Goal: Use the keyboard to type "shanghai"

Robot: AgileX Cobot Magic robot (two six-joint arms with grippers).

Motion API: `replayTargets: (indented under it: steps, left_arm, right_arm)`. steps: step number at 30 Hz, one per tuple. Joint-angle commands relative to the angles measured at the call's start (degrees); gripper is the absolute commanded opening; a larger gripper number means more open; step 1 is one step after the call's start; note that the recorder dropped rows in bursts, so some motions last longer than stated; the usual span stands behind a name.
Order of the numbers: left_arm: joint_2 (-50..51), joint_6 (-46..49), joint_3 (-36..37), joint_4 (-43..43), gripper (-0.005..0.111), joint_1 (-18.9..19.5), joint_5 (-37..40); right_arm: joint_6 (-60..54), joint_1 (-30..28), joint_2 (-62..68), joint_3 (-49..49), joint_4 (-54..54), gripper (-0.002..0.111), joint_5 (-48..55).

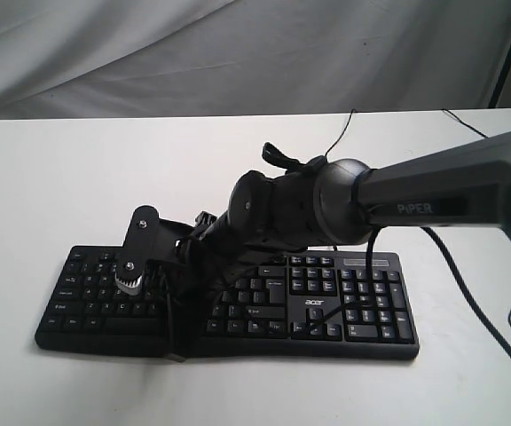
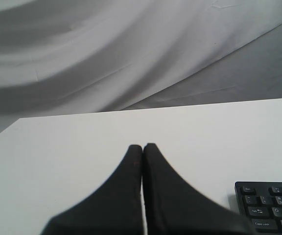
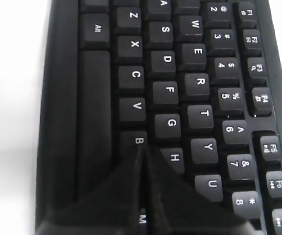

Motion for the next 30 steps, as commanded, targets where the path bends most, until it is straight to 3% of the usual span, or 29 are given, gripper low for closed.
replayTargets:
  steps: [1, 24, 30]
  left_arm:
    - [0.2, -0.2, 0.3, 0.0, 0.001, -0.2, -0.3]
    - [0.2, -0.2, 0.3, 0.0, 0.001, -0.2, -0.3]
    - [0.2, -0.2, 0.3, 0.0, 0.001, -0.2, -0.3]
  right_arm:
    - [-0.5, -0.3, 0.0, 0.0, 0.1, 0.000, -0.2]
    - [-0.6, 0.5, -2.6, -0.5, 1.0, 0.000, -1.9]
    - [-0.2, 0.8, 0.8, -6.6, 1.8, 0.000, 2.2]
